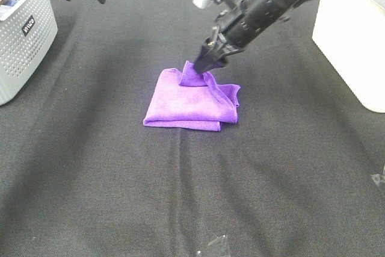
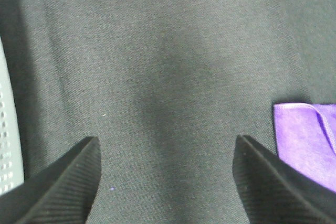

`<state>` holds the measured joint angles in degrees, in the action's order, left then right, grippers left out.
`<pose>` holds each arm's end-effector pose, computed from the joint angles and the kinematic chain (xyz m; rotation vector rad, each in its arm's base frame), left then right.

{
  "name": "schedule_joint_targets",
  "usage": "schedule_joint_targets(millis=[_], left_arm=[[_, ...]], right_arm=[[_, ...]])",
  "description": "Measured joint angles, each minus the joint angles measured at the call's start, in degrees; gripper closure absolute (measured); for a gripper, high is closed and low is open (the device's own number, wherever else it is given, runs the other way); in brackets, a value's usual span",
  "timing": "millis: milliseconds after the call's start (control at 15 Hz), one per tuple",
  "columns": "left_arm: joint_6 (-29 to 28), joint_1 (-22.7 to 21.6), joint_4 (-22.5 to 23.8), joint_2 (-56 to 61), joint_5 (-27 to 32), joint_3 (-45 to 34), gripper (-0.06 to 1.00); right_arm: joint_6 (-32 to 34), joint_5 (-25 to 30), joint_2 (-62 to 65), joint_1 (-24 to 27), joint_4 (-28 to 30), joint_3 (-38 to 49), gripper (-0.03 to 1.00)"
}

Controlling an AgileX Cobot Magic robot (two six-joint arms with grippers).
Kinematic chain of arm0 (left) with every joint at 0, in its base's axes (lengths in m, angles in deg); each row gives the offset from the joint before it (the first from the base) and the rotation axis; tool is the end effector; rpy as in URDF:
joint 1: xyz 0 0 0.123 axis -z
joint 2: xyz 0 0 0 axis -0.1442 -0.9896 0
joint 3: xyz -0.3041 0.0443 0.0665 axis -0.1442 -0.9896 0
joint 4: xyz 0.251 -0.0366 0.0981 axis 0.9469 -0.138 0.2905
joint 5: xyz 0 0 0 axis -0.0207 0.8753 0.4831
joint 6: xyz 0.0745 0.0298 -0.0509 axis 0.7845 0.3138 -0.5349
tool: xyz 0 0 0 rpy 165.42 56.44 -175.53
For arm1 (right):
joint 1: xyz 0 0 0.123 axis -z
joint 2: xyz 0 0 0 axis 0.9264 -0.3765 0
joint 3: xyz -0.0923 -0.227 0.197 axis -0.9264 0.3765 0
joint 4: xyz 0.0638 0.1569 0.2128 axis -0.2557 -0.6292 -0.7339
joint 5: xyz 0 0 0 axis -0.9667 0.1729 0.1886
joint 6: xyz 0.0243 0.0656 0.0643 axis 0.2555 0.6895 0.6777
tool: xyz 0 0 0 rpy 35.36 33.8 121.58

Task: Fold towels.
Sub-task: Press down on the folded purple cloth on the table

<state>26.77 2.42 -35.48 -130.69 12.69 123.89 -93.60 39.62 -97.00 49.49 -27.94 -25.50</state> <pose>0.5509 -0.1124 0.2984 0.2645 2.6022 -0.1788 0.4818 0.2089 0.1776 -1.2416 2.1746 0.5562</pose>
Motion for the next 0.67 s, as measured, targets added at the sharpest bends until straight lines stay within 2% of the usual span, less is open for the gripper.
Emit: schedule_joint_targets(millis=[133,200,400,600,667], left_arm=[[0.23,0.0,-1.38,0.0,0.0,0.0,0.27],[0.46,0.0,-1.66,0.0,0.0,0.0,0.27],[0.74,0.0,-2.29,0.0,0.0,0.0,0.27],[0.97,0.0,-2.29,0.0,0.0,0.0,0.27],[1.03,0.0,-2.29,0.0,0.0,0.0,0.27]], right_arm=[[-6.25,0.0,-0.8,0.0,-7.28,0.0,0.3],[-7.73,-0.29,-1.32,0.0,-8.65,0.0,0.3],[-8.31,-3.67,-3.27,0.0,-7.91,0.0,0.3],[-8.31,-4.3,-5.1,0.0,-6.3,0.0,0.31],[-8.31,-4.3,-5.27,0.0,-6.19,0.0,0.34]])
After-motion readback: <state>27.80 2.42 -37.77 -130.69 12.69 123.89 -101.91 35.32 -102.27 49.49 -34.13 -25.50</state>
